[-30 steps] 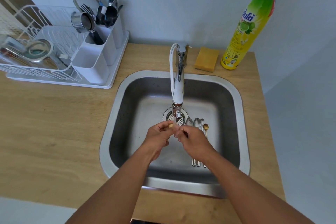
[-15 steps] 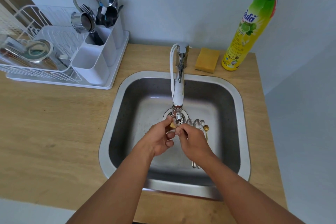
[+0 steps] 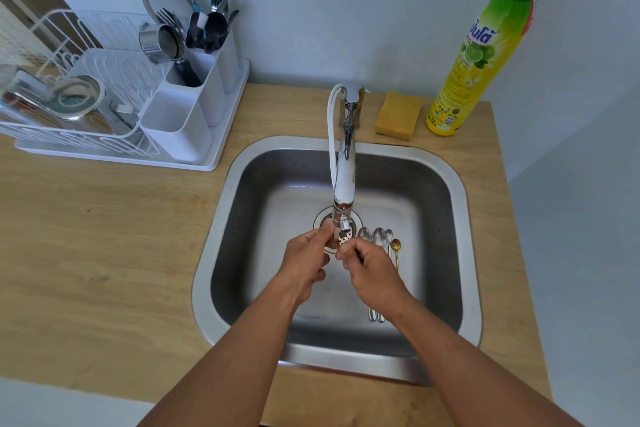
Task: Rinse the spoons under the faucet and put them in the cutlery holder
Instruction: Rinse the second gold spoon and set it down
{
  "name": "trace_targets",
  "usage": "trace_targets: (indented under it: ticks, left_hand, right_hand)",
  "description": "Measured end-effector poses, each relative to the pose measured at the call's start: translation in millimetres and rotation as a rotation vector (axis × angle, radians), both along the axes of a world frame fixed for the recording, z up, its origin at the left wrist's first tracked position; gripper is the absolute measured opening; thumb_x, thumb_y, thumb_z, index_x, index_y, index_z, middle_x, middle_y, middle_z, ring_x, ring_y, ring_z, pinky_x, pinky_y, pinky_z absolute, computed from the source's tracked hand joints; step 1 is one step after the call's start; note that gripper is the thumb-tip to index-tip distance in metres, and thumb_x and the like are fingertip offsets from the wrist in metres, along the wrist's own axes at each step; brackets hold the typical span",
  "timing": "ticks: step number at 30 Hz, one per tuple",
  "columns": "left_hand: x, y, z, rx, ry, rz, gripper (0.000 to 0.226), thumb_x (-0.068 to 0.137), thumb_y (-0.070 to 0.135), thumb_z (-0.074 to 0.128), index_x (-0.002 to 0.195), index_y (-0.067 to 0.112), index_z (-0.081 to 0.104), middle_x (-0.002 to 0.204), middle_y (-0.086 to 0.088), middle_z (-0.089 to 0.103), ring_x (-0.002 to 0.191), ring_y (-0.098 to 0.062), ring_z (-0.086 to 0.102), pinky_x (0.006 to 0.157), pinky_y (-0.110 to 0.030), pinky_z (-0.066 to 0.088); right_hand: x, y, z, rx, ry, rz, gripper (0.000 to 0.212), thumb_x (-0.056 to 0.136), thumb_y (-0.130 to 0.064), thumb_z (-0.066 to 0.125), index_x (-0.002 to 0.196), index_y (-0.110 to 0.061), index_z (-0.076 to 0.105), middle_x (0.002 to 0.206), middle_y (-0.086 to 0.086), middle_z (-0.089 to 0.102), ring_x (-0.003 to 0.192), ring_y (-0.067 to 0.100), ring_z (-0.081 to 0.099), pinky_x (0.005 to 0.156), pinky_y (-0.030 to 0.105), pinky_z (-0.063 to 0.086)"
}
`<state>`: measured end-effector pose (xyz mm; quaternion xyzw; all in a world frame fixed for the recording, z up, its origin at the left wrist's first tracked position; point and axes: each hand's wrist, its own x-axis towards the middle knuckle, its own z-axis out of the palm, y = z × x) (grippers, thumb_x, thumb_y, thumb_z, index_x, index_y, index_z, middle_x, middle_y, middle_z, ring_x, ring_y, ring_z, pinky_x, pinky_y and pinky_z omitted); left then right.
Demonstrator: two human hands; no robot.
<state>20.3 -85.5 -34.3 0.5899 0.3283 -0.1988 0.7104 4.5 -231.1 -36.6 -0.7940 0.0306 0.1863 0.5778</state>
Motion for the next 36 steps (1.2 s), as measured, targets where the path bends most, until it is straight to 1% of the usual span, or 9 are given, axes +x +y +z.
trace_targets:
  ticks: [3,8,12,19,23,27,30,31,36]
  left_hand:
    - [3,-2,4,-0.001,0.087,0.012,0.030,0.098,0.042,0.066,0.102,0.016,0.082,0.070,0.008,0.068,0.047,-0.006,0.037,0.042,-0.024,0.024]
    - [0,0,5,-0.171,0.155,0.060,0.035,0.099,0.039,0.066,0.113,0.008,0.076,0.067,0.006,0.065,0.046,-0.006,0.033,0.038,-0.021,0.022]
    - [-12,2,0,-0.228,0.153,0.062,0.030,0.099,0.039,0.067,0.099,0.011,0.076,0.075,0.004,0.065,0.050,-0.006,0.035,0.040,-0.021,0.025]
    - [-32,-2,-5,0.037,0.096,-0.060,0.024,0.101,0.038,0.064,0.106,0.020,0.079,0.104,0.004,0.079,0.062,-0.011,0.042,0.048,-0.023,0.033]
    - [-36,-4,-3,0.103,0.028,-0.193,0.021,0.100,0.036,0.065,0.100,0.024,0.082,0.096,0.009,0.080,0.062,-0.009,0.044,0.051,-0.021,0.036]
    - [-33,-8,0,0.106,-0.024,-0.176,0.015,0.097,0.031,0.072,0.094,0.020,0.081,0.082,0.009,0.078,0.049,0.002,0.049,0.046,-0.013,0.039]
    - [-34,-7,0,0.135,-0.052,-0.171,0.011,0.096,0.029,0.073,0.095,0.022,0.082,0.075,0.015,0.077,0.049,0.009,0.056,0.050,-0.007,0.042]
    - [-35,-7,0,0.139,-0.065,-0.164,0.011,0.096,0.028,0.073,0.095,0.022,0.082,0.074,0.015,0.077,0.049,0.009,0.057,0.049,-0.005,0.042]
    - [-38,-5,-1,0.191,-0.074,-0.166,0.015,0.098,0.034,0.070,0.091,0.027,0.081,0.078,0.014,0.078,0.062,0.010,0.064,0.065,-0.015,0.045]
  right_hand:
    - [-3,0,-4,-0.015,-0.009,-0.023,0.027,0.105,-0.017,0.052,0.084,-0.025,0.068,0.074,-0.009,0.061,0.065,-0.001,0.054,0.060,0.014,0.044]
    - [-7,0,-9,-0.007,-0.039,-0.018,0.028,0.104,-0.016,0.053,0.082,-0.025,0.067,0.070,-0.016,0.061,0.066,0.001,0.055,0.063,0.015,0.045]
    - [-9,1,-12,-0.021,-0.037,-0.029,0.027,0.106,-0.020,0.051,0.084,-0.025,0.067,0.073,-0.016,0.063,0.067,-0.001,0.056,0.062,0.012,0.043]
    - [8,5,-2,0.092,0.066,-0.132,0.027,0.105,-0.023,0.057,0.084,-0.018,0.073,0.082,-0.011,0.077,0.068,-0.005,0.065,0.069,0.019,0.049]
    - [24,6,5,0.121,0.147,-0.170,0.028,0.105,-0.018,0.055,0.086,-0.019,0.075,0.092,-0.009,0.079,0.084,0.001,0.070,0.067,0.011,0.051]
    - [34,8,2,0.112,0.244,-0.134,0.021,0.104,-0.020,0.059,0.097,-0.014,0.078,0.104,0.003,0.079,0.092,0.011,0.069,0.083,0.031,0.058]
    - [41,4,6,0.042,0.224,-0.140,0.017,0.099,-0.029,0.067,0.091,-0.022,0.080,0.086,-0.017,0.078,0.081,-0.010,0.067,0.065,0.006,0.046]
    - [42,4,7,0.018,0.218,-0.134,0.016,0.098,-0.030,0.069,0.089,-0.024,0.080,0.081,-0.022,0.077,0.078,-0.015,0.065,0.060,0.004,0.044]
    - [40,6,2,0.083,0.263,-0.084,0.013,0.096,-0.022,0.071,0.088,-0.021,0.081,0.096,-0.010,0.080,0.097,0.003,0.071,0.082,0.022,0.048]
